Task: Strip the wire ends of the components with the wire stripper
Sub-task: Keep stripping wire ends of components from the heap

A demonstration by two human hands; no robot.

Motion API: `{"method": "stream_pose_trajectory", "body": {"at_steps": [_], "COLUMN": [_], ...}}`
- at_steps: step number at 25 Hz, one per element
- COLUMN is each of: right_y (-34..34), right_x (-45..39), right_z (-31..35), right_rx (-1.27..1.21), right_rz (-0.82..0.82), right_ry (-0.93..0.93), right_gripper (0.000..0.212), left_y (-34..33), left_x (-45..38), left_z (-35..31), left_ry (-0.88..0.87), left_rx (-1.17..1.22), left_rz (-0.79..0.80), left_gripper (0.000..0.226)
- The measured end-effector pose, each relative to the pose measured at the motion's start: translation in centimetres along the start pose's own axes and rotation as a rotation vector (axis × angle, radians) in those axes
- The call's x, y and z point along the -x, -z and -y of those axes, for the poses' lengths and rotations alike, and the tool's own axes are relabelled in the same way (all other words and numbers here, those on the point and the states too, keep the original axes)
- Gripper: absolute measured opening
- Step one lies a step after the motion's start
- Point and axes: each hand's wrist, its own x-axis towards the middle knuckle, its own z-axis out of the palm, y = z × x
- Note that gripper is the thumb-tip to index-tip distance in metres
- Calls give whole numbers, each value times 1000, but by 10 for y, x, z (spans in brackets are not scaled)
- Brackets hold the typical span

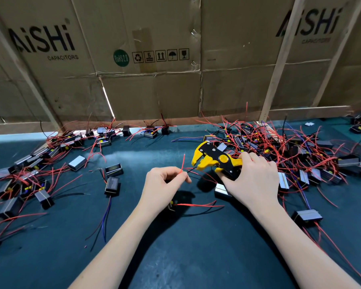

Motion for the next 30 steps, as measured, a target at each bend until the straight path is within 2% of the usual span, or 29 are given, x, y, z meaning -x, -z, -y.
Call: {"method": "stream_pose_trajectory", "body": {"at_steps": [5, 12, 16, 20, 26, 30], "right_y": [1, 9, 11, 2, -3, -2], "right_x": [0, -5, -7, -4, -4, -3], "right_z": [2, 0, -3, -5, -8, -7], "right_rx": [-15, 0, 68, 9, -51, -53], "right_rz": [-11, 61, 100, 42, 2, -9], "right_ry": [25, 28, -35, -24, -108, -31], "right_gripper": [60, 54, 52, 55, 56, 56], "left_y": [-2, 0, 2, 5, 5, 6], "left_x": [1, 1, 0, 1, 0, 1], "left_z": [-2, -3, -1, 0, 1, -1], "left_ry": [27, 11, -34, -88, -135, -192], "left_rx": [12, -44, -51, -20, -208, -267], "left_rz": [12, 20, 70, 156, 290, 298], "left_gripper": [29, 30, 29, 39, 40, 40]}}
